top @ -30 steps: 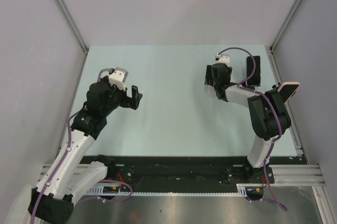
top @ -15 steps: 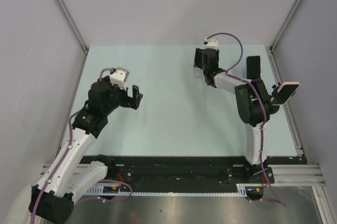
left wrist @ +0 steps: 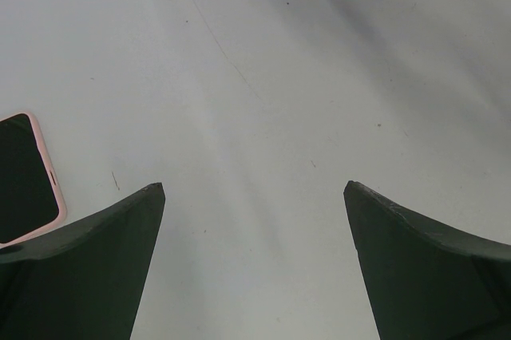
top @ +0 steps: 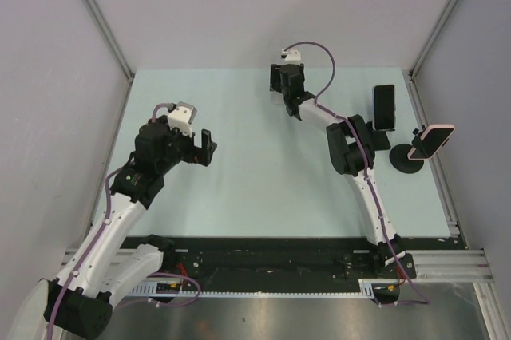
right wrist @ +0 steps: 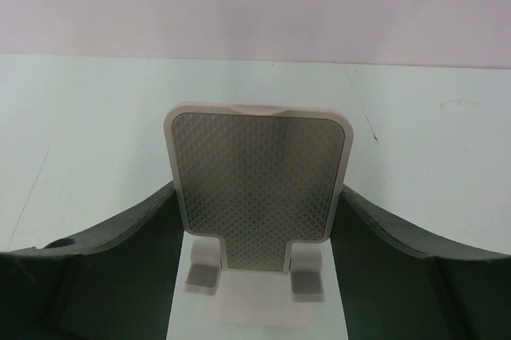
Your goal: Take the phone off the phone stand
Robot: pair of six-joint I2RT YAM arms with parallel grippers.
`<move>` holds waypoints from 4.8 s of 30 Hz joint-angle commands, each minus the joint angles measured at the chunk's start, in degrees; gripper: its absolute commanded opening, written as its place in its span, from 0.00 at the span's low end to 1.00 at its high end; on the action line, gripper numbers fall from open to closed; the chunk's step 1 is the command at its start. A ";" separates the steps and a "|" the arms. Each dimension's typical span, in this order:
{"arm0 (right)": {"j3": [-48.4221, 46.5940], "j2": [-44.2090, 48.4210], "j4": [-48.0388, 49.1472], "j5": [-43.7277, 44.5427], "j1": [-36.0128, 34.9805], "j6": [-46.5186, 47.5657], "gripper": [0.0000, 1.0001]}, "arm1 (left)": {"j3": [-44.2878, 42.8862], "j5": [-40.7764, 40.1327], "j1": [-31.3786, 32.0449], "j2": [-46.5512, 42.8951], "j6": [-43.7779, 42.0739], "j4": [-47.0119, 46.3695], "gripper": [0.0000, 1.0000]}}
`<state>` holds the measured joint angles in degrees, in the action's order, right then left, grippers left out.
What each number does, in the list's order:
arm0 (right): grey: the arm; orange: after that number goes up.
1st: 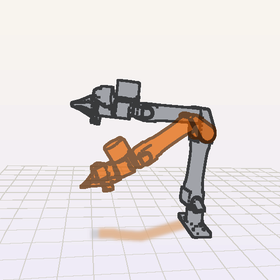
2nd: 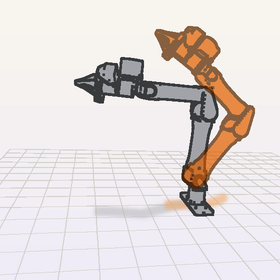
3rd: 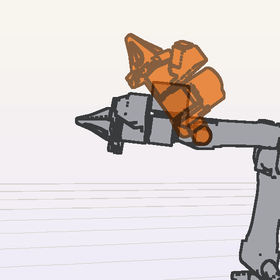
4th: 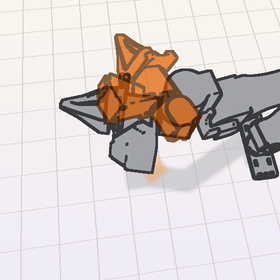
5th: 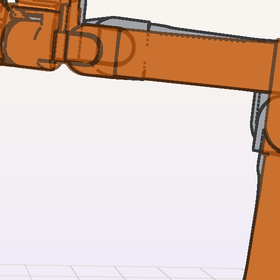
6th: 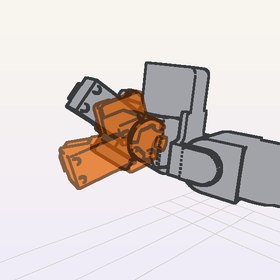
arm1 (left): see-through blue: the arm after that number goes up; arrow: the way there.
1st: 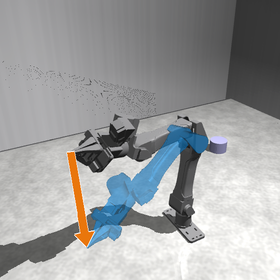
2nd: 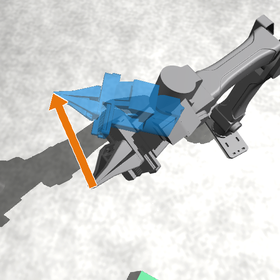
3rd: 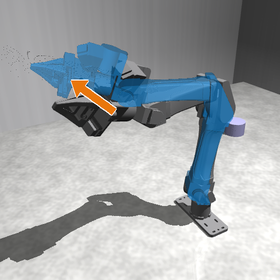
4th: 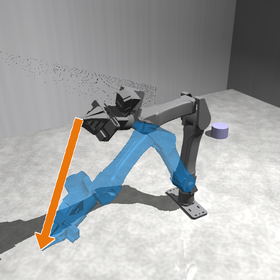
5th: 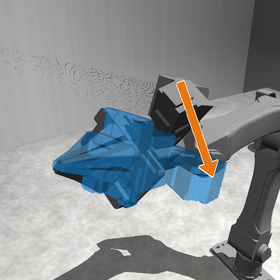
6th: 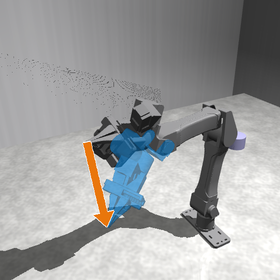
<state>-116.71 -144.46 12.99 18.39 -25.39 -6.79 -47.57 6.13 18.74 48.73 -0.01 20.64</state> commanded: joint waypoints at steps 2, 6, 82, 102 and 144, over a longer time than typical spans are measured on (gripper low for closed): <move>-6.16 -2.23 -3.59 0.50 -0.01 0.02 0.52 | 0.20 -0.33 0.24 -0.04 -0.87 -1.66 1.00; -6.17 -0.82 -5.08 -0.02 -0.01 0.37 0.84 | 0.20 -0.33 0.24 -0.21 -0.87 -1.66 1.00; 34.44 42.86 -25.91 -16.91 30.58 12.85 0.99 | 0.02 1.16 0.33 -1.80 -0.52 -1.75 1.00; 37.43 46.21 -23.28 -17.33 33.47 12.32 1.00 | 0.11 1.69 0.33 -2.24 -0.52 -1.75 1.00; 37.60 40.75 -23.45 -25.60 33.65 18.21 0.77 | 0.02 2.66 0.33 -1.71 -0.61 -1.66 1.00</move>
<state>-79.48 -104.79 -10.90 -8.29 9.52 10.61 -47.57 7.75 18.74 47.07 0.01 20.62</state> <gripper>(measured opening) 0.866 0.996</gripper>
